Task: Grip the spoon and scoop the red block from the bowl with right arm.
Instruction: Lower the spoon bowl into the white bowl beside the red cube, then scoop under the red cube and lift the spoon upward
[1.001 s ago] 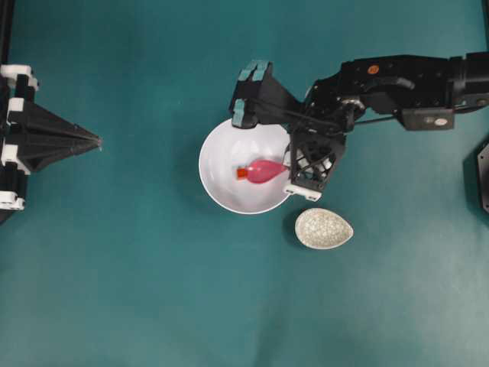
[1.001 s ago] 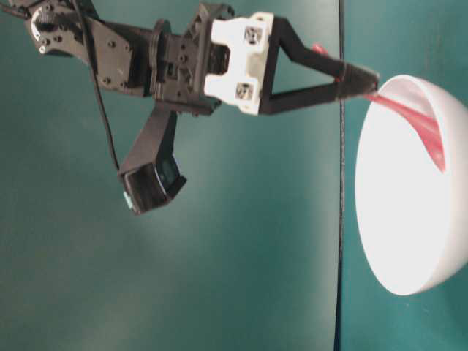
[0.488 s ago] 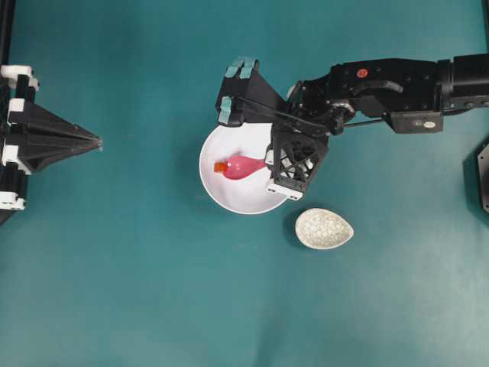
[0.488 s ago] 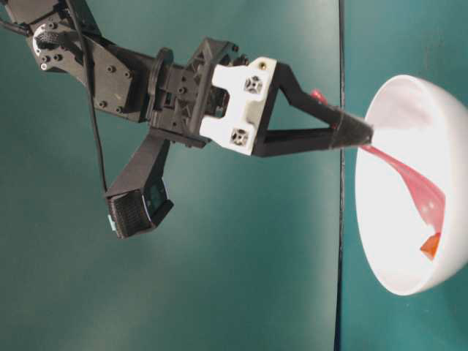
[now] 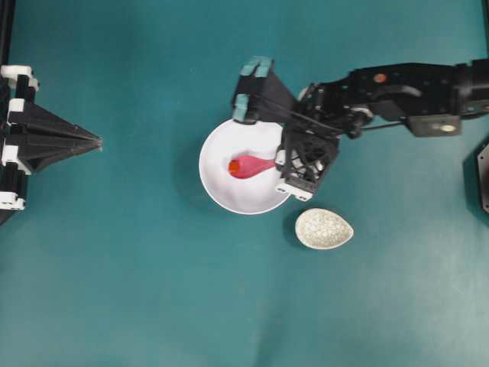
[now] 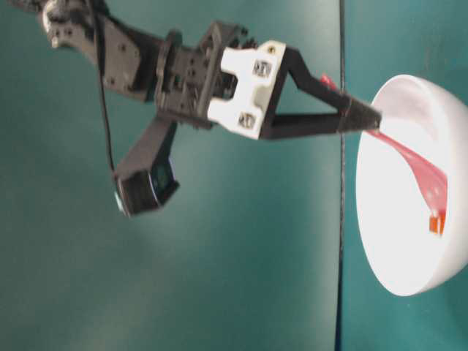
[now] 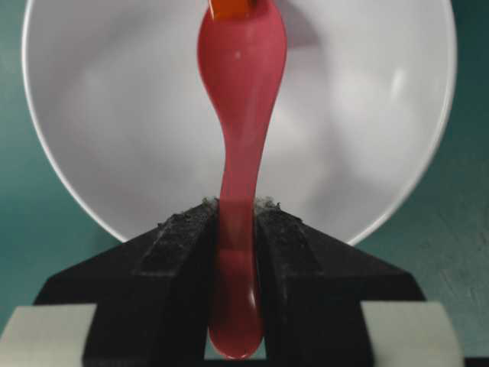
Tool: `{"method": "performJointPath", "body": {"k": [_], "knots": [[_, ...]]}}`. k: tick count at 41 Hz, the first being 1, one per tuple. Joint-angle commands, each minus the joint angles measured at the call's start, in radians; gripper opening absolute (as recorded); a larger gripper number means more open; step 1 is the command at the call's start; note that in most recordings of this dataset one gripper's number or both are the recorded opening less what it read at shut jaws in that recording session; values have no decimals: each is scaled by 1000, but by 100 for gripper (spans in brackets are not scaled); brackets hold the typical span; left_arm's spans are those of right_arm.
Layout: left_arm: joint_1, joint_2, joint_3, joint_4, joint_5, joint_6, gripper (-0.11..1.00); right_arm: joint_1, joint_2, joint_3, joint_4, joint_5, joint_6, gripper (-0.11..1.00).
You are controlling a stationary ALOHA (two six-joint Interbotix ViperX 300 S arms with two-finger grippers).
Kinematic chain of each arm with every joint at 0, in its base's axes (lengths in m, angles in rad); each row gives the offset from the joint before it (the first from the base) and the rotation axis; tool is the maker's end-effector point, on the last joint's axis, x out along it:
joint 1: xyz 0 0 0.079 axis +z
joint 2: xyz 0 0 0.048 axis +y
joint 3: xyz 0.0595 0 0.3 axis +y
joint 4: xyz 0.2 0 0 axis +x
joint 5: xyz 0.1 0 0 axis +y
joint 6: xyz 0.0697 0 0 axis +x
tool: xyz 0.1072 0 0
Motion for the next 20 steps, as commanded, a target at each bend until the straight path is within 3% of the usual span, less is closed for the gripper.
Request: {"method": "performJointPath", "body": {"k": [1, 14, 20], "knots": [[-2, 3, -32, 3, -11, 0, 0, 3, -77, 44, 8, -63, 8, 22], [-2, 3, -32, 3, -11, 0, 0, 15, -276, 295, 9, -377, 25, 22], [-2, 3, -32, 3, -11, -2, 0, 15, -350, 350, 8, -463, 23, 22]]}}
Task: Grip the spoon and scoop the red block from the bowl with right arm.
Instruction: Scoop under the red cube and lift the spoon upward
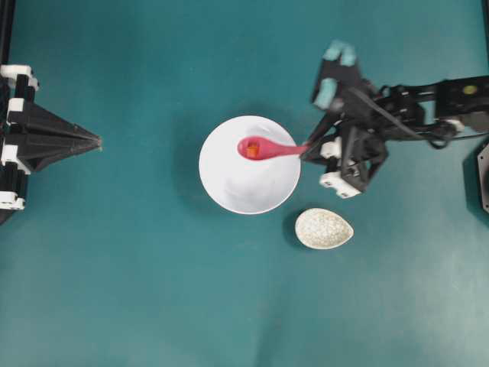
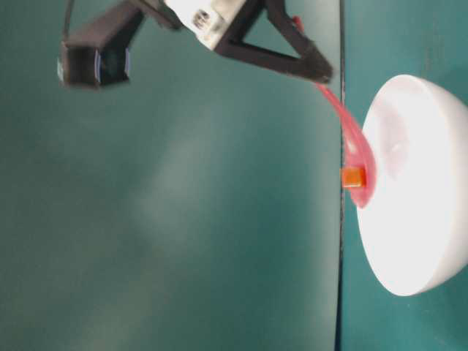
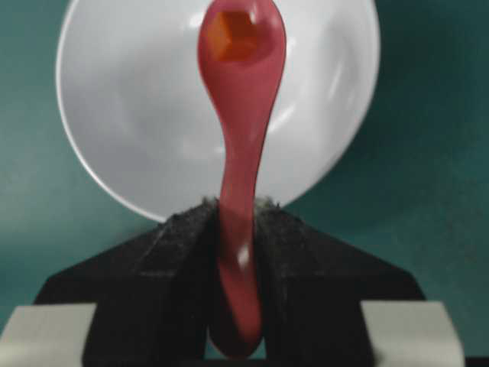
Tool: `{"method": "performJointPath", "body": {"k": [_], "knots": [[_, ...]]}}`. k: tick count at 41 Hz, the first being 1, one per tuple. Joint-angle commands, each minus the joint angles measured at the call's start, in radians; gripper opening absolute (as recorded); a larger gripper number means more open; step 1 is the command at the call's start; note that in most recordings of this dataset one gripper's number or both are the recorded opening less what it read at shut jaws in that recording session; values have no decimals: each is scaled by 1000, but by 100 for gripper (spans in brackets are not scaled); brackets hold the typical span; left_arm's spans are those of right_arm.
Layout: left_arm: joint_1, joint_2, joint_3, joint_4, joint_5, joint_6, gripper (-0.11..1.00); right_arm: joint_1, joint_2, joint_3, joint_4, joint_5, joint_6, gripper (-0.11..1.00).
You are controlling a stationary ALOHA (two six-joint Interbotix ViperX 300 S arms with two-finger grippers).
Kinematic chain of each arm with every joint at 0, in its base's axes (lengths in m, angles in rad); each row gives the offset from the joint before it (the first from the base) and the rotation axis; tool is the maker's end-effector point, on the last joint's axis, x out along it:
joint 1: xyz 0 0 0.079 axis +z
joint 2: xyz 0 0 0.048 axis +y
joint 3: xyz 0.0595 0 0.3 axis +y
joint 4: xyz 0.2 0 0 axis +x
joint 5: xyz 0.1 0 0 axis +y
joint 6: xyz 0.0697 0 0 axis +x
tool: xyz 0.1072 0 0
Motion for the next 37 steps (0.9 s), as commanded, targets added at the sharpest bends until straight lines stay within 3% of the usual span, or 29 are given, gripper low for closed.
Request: {"method": "performJointPath", "body": {"k": [1, 12, 22, 37], "knots": [[-2, 3, -32, 3, -11, -2, 0, 3, -66, 5, -2, -48, -2, 22], [-2, 3, -32, 3, -11, -9, 0, 3, -133, -71, -3, -21, -2, 22], [-2, 3, -32, 3, -5, -11, 0, 3, -133, -176, -25, 104, -3, 22], [-2, 3, -31, 3, 12, -11, 0, 3, -133, -195, -25, 150, -3, 22]]}}
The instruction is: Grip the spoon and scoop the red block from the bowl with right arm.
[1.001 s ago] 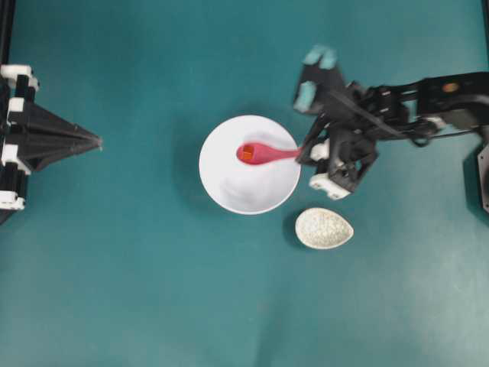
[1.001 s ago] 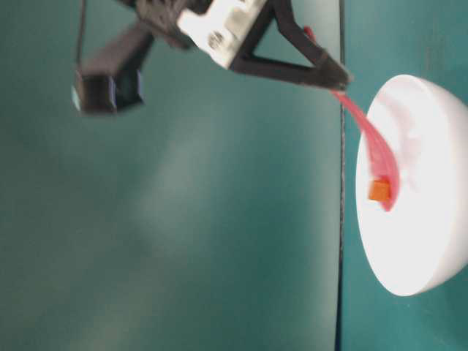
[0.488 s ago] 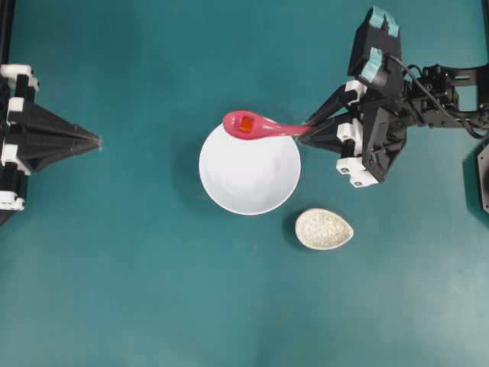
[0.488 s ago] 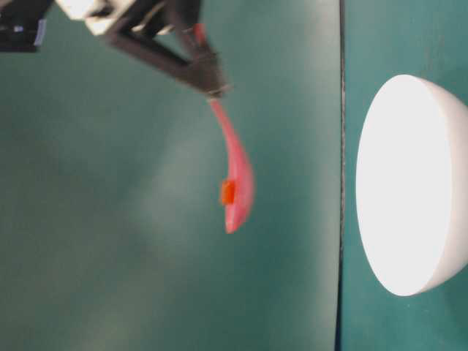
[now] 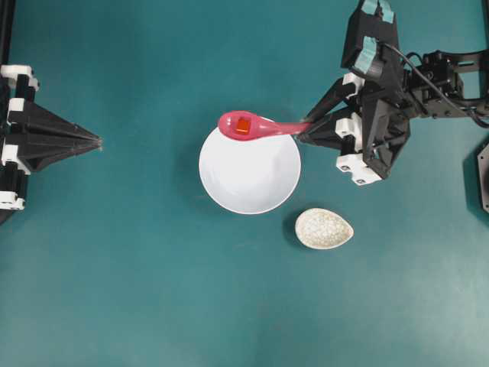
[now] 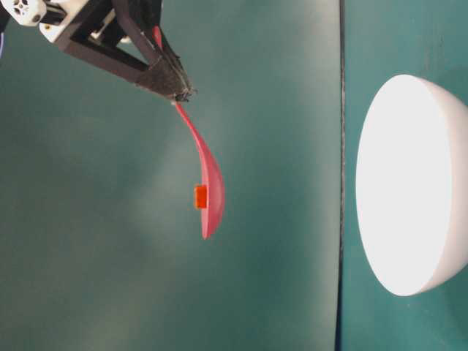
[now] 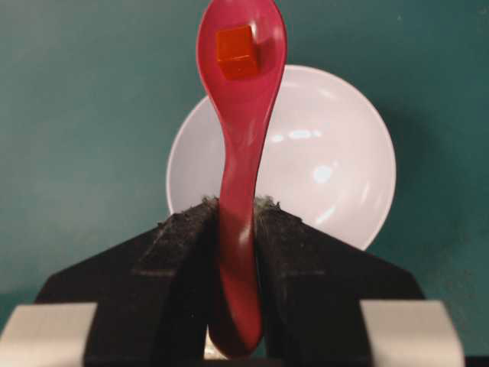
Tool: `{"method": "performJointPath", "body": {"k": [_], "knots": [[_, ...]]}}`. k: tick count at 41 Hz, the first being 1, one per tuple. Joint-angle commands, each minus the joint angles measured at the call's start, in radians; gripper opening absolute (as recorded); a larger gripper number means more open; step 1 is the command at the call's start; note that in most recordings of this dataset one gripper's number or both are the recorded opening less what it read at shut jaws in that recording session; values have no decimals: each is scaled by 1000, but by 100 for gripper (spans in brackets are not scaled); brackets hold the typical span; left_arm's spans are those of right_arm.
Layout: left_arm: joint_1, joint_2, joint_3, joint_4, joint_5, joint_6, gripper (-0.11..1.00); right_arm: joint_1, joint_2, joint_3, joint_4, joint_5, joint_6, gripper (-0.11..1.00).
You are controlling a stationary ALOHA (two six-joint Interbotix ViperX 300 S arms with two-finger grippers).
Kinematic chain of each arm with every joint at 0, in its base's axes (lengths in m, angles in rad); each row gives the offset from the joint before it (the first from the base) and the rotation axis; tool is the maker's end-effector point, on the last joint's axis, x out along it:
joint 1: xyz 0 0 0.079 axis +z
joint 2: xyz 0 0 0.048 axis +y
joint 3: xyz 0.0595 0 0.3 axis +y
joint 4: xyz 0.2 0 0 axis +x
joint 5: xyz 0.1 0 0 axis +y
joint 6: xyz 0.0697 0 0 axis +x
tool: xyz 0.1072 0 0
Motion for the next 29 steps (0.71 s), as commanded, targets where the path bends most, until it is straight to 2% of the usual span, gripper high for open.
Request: {"method": "performJointPath", "body": {"k": [1, 29], "knots": [[-3, 3, -31, 2, 2, -2, 0, 3, -15, -29, -5, -3, -2, 22], [-3, 2, -31, 2, 0, 0, 0, 0, -15, -29, -3, -20, -2, 22]]}}
